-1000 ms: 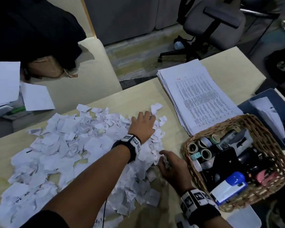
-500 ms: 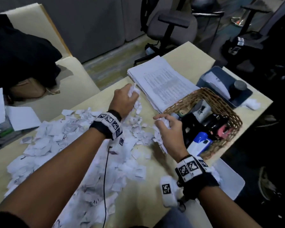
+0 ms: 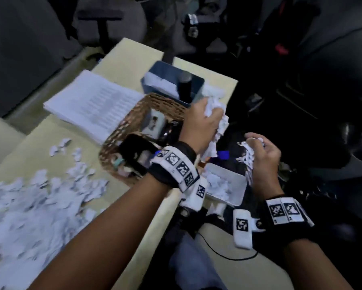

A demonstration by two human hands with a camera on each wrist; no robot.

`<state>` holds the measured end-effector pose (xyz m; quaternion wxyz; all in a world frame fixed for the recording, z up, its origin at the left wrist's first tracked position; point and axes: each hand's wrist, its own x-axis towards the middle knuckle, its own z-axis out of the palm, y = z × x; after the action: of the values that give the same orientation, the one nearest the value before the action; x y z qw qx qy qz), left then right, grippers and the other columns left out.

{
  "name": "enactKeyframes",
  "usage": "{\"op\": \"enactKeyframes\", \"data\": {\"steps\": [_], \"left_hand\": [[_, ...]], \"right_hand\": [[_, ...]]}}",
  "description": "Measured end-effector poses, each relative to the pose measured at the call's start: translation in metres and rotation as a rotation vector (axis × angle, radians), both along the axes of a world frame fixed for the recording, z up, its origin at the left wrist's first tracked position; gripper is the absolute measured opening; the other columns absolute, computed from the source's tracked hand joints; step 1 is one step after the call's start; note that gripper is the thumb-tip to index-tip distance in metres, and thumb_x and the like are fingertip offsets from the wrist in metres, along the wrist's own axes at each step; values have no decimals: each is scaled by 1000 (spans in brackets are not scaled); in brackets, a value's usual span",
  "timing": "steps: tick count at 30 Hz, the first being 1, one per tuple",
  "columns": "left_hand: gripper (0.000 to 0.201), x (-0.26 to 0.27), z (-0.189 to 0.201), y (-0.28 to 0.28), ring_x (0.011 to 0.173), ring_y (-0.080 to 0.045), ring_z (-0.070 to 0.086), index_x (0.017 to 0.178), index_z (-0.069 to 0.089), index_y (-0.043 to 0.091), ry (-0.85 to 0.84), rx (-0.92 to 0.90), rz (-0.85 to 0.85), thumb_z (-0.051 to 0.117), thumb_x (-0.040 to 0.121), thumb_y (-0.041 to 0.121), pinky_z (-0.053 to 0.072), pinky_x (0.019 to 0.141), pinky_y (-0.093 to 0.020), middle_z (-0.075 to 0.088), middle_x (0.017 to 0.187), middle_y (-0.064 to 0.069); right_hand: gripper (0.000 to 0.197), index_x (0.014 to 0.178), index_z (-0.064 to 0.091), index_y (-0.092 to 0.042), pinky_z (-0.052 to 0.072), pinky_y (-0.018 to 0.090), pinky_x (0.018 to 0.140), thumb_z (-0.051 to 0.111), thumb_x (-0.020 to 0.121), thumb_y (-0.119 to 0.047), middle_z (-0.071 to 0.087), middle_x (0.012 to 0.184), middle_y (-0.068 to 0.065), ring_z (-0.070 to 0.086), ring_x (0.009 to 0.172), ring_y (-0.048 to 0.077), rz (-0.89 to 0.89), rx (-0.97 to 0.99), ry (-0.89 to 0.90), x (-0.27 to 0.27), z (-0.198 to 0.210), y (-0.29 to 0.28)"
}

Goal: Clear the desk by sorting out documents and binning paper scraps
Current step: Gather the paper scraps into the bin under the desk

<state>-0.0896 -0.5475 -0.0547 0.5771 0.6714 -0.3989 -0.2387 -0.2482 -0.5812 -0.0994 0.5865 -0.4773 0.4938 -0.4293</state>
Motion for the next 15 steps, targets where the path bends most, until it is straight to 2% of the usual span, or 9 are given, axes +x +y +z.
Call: {"op": "enactKeyframes", "data": {"steps": [2,4,7,8,10,13,15], "left_hand": [[33,-40,-24,-27,54,-10,25,61,33,17,37,84,-59,56,85,15,27,50,-22,29,55,6],[34,-72,-55,-49,53,-12,30,59,33,17,85,189,-113,56,84,18,29,53,-26,34,51,5],[35,-97,-110,-74,49,-8,41,55,35,21,184,357,-170,55,83,19,32,54,-27,43,46,8],[31,-101,-131,-80,51,-11,47,56,38,20,215,408,-182,54,82,20,34,55,-27,46,48,8],[28,-105,-176,-89,59,-16,51,59,42,16,261,515,-177,54,84,19,36,59,-29,48,56,5],[40,-104,-259,-99,71,-21,46,57,38,17,288,710,-157,54,93,12,29,61,-30,48,61,-3],[41,-104,-306,-97,77,-21,48,57,40,16,302,864,-175,52,96,17,30,63,-27,55,69,-14]], "right_hand": [[11,77,71,-21,40,32,60,60,77,-18,57,60,-4,50,59,17,-96,40,45,-35,-24,-17],[12,77,72,-20,39,29,59,60,78,-16,58,61,-2,50,59,16,-162,86,96,-61,-51,-28],[16,78,72,-19,42,25,59,60,85,-11,60,65,-1,53,63,14,-187,173,205,-84,-104,-42],[16,78,71,-19,45,25,61,60,86,-11,63,68,-2,55,65,12,-183,207,247,-88,-123,-47],[13,75,71,-16,48,28,68,62,84,-15,66,71,0,58,69,13,-168,310,341,-93,-169,-53],[24,68,65,-4,47,33,65,62,74,-27,61,64,2,54,64,14,-105,479,474,-93,-247,-62],[24,65,63,-5,47,34,65,62,73,-28,59,62,3,55,66,16,-80,569,537,-91,-287,-64]]}}
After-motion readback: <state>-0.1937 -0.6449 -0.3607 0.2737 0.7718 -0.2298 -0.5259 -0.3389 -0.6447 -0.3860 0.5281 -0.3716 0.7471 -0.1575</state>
